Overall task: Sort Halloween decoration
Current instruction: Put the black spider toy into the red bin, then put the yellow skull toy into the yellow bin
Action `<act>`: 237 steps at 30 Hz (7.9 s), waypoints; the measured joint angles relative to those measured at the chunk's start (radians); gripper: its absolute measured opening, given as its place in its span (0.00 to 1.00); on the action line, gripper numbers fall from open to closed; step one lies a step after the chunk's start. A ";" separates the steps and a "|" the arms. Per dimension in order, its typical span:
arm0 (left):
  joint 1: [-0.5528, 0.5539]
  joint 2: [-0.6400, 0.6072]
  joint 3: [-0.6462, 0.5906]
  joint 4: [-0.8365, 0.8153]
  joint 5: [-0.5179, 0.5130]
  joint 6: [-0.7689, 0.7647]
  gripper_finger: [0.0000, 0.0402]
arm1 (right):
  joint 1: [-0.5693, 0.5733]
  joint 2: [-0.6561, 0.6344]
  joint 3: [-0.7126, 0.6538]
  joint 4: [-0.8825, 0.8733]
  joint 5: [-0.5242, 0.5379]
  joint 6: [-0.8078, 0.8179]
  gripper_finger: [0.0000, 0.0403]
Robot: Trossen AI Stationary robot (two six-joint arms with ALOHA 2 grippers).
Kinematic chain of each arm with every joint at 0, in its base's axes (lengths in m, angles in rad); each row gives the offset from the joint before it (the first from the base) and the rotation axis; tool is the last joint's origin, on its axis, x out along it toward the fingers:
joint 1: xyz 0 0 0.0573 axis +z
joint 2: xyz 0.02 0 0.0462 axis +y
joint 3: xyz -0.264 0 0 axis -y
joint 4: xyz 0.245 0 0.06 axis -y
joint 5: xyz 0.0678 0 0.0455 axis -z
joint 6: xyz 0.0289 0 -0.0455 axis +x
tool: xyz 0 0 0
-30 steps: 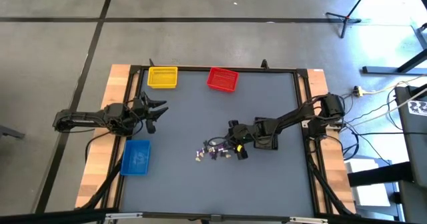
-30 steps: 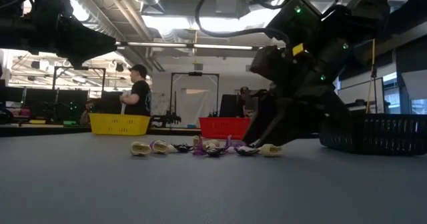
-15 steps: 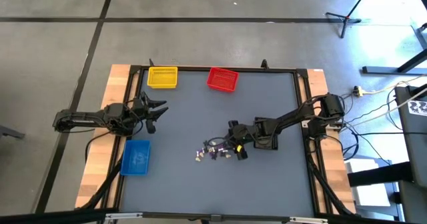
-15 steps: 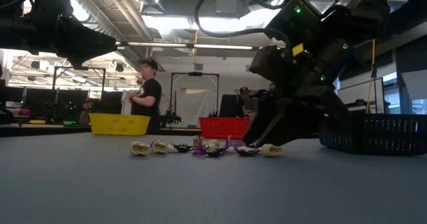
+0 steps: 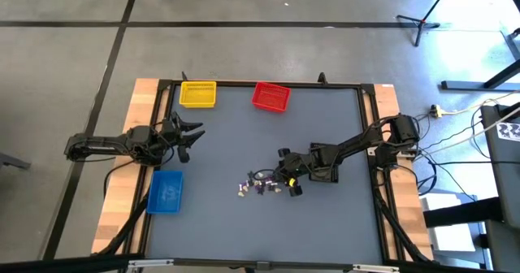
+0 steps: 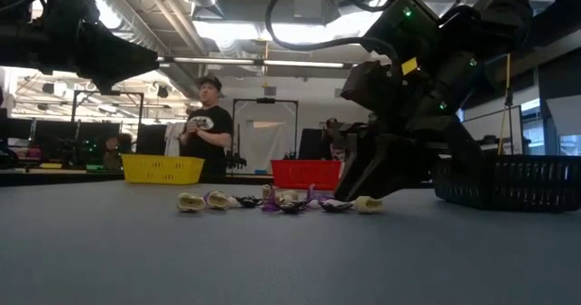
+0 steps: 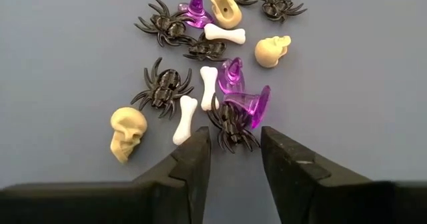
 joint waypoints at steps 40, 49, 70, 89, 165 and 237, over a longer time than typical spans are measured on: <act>0.000 0.000 0.000 0.000 0.000 0.000 0.35 | -0.002 0.001 -0.001 -0.001 -0.009 0.000 0.33; 0.000 0.000 0.000 0.000 0.000 0.000 0.35 | -0.002 0.001 -0.001 -0.001 -0.013 0.000 0.33; 0.000 0.000 0.000 0.000 0.000 0.000 0.35 | -0.001 0.001 -0.001 -0.002 -0.016 0.000 0.06; 0.000 0.000 0.000 0.000 0.000 0.000 0.35 | -0.007 -0.023 0.086 -0.081 -0.016 0.001 0.00; 0.000 0.000 0.000 0.040 0.000 0.001 0.35 | -0.741 0.009 0.496 -0.526 -0.077 -0.340 0.37; -0.457 1.636 0.483 0.517 0.096 -0.228 0.34 | -0.135 -0.075 0.516 -0.914 0.020 -0.066 0.40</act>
